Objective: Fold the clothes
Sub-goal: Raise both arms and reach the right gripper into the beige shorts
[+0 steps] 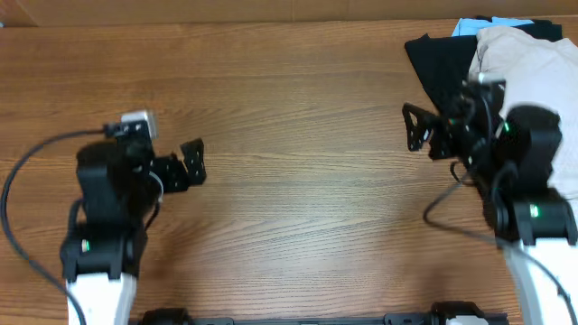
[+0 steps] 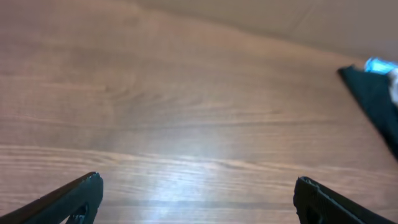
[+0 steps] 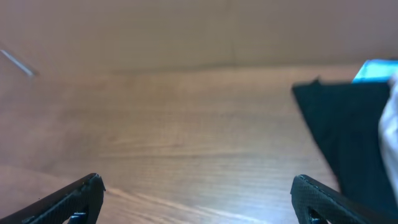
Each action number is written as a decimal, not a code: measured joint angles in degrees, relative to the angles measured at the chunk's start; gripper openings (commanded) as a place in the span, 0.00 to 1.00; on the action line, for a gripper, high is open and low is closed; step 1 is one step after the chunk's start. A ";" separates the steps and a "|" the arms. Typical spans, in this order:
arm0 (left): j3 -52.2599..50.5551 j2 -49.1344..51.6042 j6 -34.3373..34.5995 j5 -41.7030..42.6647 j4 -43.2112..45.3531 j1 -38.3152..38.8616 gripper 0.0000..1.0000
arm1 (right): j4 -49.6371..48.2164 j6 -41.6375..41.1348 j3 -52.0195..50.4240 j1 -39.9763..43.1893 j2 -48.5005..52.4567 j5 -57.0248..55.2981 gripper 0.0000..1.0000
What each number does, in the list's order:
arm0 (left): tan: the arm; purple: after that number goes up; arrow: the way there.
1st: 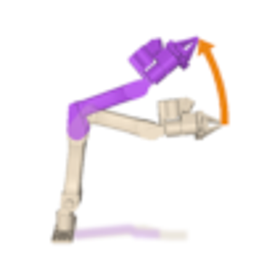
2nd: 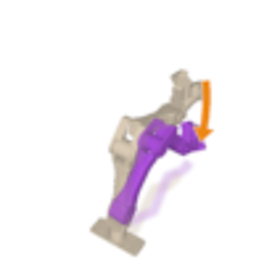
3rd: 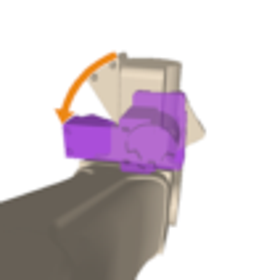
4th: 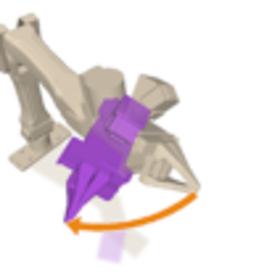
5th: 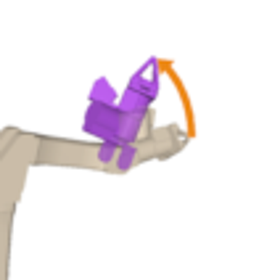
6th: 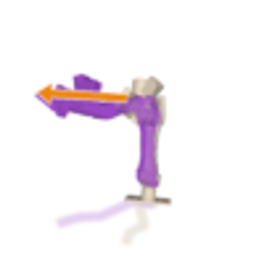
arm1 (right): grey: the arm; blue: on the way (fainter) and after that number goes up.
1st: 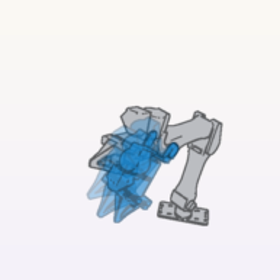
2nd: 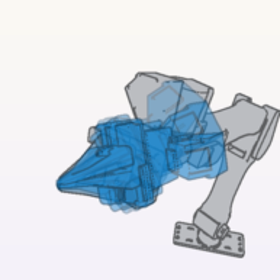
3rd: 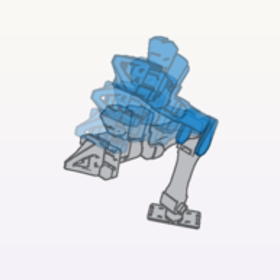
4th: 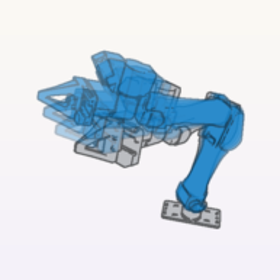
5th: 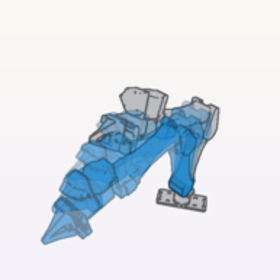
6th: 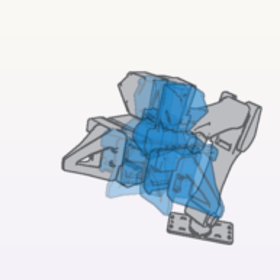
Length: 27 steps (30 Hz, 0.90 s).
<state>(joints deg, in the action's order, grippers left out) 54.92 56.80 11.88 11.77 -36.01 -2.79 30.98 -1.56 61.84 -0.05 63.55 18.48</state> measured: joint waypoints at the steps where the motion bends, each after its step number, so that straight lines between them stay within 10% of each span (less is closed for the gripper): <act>1: 1.40 2.58 -0.09 0.00 -0.57 0.00 1.00 | 0.04 0.00 0.76 0.00 2.03 0.48 1.00; 13: 3.98 23.10 -0.28 1.57 5.44 0.00 1.00 | -4.20 -5.44 1.44 3.15 17.05 1.97 1.00; 27: 3.98 25.94 -0.28 2.62 6.47 0.00 1.00 | -5.25 -20.02 1.53 35.69 21.27 -17.59 0.99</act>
<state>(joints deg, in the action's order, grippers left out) 58.89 82.74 11.60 14.39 -29.54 -2.79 25.74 -21.58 63.37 35.64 84.82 0.89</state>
